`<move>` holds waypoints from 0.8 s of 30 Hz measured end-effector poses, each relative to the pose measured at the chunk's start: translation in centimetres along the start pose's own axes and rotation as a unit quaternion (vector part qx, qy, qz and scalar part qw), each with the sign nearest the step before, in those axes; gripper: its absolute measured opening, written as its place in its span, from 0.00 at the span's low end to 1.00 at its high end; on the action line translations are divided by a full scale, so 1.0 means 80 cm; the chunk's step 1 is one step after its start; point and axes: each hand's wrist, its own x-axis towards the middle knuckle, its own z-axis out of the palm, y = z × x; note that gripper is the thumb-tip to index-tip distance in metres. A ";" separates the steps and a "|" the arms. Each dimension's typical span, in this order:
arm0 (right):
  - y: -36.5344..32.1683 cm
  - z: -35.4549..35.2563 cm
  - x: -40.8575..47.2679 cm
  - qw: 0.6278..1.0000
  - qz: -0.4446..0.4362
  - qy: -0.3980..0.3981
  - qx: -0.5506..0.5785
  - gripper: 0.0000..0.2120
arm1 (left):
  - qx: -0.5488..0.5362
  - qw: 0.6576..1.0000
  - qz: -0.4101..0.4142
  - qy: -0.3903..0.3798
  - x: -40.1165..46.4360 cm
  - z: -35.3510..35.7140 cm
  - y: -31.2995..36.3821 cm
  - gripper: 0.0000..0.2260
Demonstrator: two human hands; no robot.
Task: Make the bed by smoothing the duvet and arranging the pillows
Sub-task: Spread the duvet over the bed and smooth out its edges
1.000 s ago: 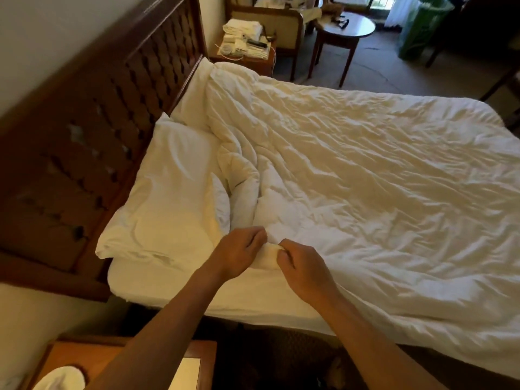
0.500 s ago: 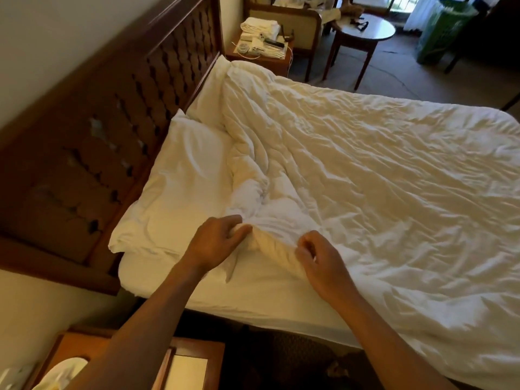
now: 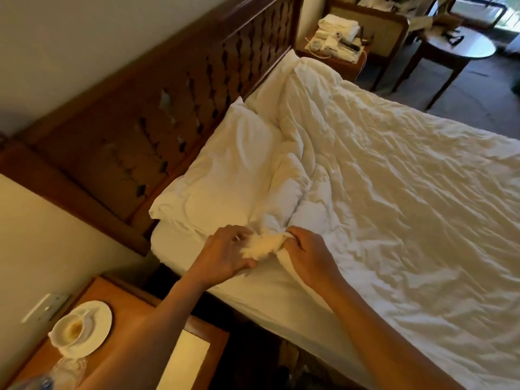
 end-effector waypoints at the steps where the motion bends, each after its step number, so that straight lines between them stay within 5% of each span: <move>1: -0.001 -0.006 0.005 1.000 0.004 0.001 0.008 0.10 | 0.061 0.997 -0.036 -0.021 -0.003 0.008 -0.018 0.30; 4: -0.006 -0.024 0.020 1.000 -0.001 -0.017 0.011 0.11 | 0.164 0.973 -0.156 -0.050 -0.007 0.041 -0.064 0.29; 9: 0.000 -0.042 0.036 0.995 -0.021 -0.048 0.086 0.21 | 0.021 0.946 -0.284 0.155 0.003 0.023 -0.066 0.06; 11: 0.013 -0.038 0.037 0.992 -0.029 -0.069 0.102 0.24 | 0.010 0.931 -0.294 0.217 0.009 -0.013 -0.059 0.08; 15: 0.038 -0.011 0.031 0.976 0.001 -0.203 0.086 0.17 | 0.030 0.939 -0.214 0.267 0.028 -0.094 -0.025 0.11; 19: 0.020 0.023 0.041 0.919 0.028 -0.390 0.053 0.08 | 0.147 0.968 -0.030 0.201 0.044 -0.156 0.040 0.13; 21: -0.009 0.034 0.069 0.945 0.025 -0.306 0.108 0.07 | 0.250 0.958 0.041 0.132 0.037 -0.171 0.059 0.13; 24: -0.057 0.045 0.129 0.986 -0.107 -0.116 0.054 0.13 | 0.320 0.942 0.085 0.056 0.005 -0.174 0.066 0.13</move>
